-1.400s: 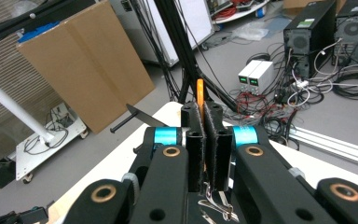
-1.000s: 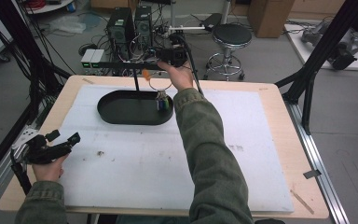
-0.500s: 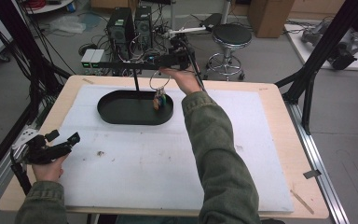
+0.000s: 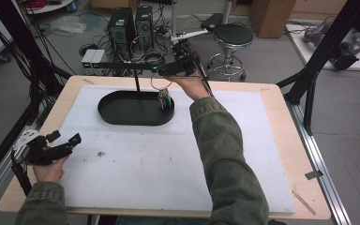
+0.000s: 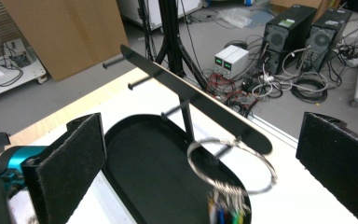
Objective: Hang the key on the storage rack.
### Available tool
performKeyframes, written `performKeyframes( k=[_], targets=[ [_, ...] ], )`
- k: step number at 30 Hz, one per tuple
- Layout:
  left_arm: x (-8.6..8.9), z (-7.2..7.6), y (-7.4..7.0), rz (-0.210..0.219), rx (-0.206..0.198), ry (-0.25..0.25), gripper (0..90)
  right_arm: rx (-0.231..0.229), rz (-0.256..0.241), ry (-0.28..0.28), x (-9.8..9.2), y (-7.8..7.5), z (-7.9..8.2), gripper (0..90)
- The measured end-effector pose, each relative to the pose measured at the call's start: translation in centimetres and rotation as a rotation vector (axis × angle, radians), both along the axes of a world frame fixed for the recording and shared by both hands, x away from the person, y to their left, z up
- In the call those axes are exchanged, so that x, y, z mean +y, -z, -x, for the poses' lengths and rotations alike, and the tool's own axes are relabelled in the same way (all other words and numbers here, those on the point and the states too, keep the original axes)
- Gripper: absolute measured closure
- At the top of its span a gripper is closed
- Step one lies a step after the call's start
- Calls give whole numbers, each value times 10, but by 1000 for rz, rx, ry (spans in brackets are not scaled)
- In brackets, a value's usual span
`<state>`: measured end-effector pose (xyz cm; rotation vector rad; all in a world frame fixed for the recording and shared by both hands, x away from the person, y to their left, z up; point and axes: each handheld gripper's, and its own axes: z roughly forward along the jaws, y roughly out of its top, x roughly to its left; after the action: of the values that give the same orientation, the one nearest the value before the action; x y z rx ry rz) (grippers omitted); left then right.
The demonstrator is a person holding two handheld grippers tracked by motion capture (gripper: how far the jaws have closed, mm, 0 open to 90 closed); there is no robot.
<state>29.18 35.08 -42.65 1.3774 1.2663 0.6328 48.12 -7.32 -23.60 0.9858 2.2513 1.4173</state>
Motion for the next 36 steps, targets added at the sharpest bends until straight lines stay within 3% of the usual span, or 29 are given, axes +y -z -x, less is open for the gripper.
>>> performKeyframes(
  k=[13,15,31,36],
  targets=[
    [-1,1,0,-1,8,-3,18,10,19,26,-38,9,21,4],
    [0,1,0,2,6,-3,19,9,7,60,-46,11,29,4],
    [1,2,-1,5,0,0,18,8,47,123,-79,14,55,4],
    [1,3,-1,2,0,-1,18,-2,38,125,-88,15,68,4]
  ],
)
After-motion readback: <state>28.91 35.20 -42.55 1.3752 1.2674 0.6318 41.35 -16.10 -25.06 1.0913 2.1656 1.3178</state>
